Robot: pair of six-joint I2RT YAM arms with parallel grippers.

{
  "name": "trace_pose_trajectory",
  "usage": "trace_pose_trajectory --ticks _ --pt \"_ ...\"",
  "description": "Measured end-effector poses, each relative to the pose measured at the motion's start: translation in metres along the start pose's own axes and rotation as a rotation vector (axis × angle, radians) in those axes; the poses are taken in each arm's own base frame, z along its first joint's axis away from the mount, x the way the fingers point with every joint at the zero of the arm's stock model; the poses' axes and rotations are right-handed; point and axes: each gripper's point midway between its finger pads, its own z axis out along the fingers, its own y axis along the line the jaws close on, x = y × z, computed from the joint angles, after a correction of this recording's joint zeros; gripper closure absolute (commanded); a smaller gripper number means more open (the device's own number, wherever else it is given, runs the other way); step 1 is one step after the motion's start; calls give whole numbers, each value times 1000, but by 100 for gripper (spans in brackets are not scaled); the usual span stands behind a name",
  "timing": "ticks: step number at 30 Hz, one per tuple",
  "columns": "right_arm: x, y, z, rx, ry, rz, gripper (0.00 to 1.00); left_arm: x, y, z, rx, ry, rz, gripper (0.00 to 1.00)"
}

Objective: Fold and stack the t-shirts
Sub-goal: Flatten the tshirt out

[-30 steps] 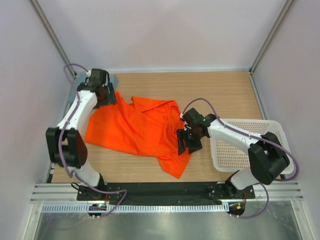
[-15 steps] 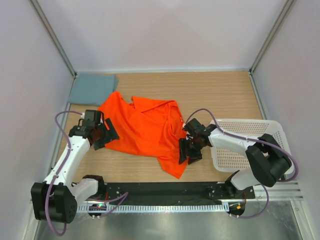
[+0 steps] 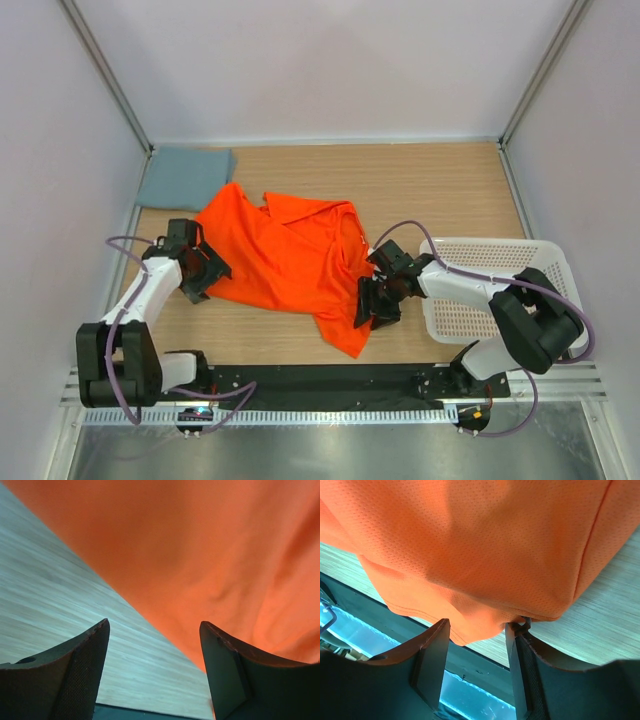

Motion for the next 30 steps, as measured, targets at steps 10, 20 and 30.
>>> trace_pose_trajectory --ticks 10,20,30 --pt "0 1 0 -3 1 8 45 -25 35 37 -98 42 -194 39" --pt "1 1 1 10 25 9 41 -34 25 45 -52 54 -211 80" --pt "0 -2 0 27 25 -9 58 -29 18 1 61 -46 -200 89"
